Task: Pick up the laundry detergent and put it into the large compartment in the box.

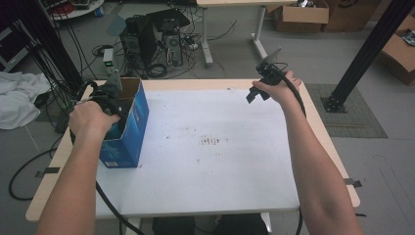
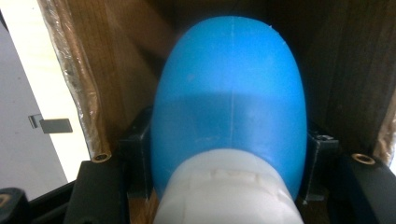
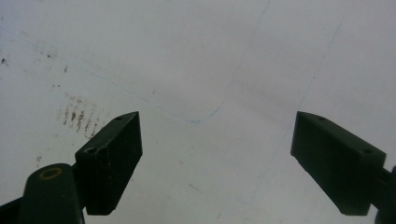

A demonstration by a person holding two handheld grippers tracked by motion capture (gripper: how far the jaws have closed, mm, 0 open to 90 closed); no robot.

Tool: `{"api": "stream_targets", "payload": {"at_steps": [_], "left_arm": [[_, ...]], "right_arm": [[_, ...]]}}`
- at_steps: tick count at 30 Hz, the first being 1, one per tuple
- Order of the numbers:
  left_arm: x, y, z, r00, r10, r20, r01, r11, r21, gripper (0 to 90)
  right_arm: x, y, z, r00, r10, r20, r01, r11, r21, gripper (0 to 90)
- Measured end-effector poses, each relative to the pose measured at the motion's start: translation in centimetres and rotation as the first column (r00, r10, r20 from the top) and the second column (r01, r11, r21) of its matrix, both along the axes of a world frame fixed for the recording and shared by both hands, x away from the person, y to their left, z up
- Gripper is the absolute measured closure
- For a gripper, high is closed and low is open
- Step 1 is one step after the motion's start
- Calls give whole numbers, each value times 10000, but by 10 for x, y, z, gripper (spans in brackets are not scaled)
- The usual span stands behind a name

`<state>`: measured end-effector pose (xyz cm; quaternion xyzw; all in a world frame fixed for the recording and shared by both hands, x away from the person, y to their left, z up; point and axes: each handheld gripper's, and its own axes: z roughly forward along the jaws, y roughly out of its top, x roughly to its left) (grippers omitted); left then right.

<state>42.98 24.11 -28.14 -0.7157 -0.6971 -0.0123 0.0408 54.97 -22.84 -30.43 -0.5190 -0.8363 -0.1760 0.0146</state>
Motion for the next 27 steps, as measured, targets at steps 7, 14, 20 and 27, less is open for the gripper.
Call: {"api": "stream_targets", "payload": {"at_steps": [7,14,20,27], "left_arm": [[0,0,0,10000,-12,29,12,10000,-35,377],[0,0,3,10000,8,83,-4,9990,-439,352],[-3,-1,8,9999,-100,132,104,9996,-281,319],[-6,-3,20,9996,-175,224,178,9998,-100,259]], "right_arm": [[0,-3,1,10000,-21,11,21,10000,8,166],[0,-3,1,10000,-25,36,25,10000,45,166],[0,-2,2,10000,8,66,-8,10000,48,166],[-1,-3,2,10000,-25,55,25,10000,68,166]]}}
